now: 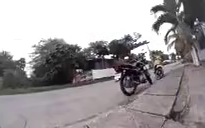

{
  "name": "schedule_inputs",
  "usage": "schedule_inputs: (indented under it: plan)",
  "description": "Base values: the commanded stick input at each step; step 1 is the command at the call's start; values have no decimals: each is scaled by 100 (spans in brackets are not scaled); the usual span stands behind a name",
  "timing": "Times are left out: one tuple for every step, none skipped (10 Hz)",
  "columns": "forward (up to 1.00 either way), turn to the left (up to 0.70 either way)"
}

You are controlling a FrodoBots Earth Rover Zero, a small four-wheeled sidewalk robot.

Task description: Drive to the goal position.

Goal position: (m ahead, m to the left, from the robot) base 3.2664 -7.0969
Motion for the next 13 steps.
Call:
schedule_inputs:
  plan:
    - [0, 0]
    - [0, -6]
    - [0, -45]
    - [0, -45]
    - [0, -45]
    - [0, -45]
    - [0, -45]
    - [70, -27]
    - [70, -27]
    - [70, -27]
    - [70, -27]
    - [70, -27]
    - [70, 0]
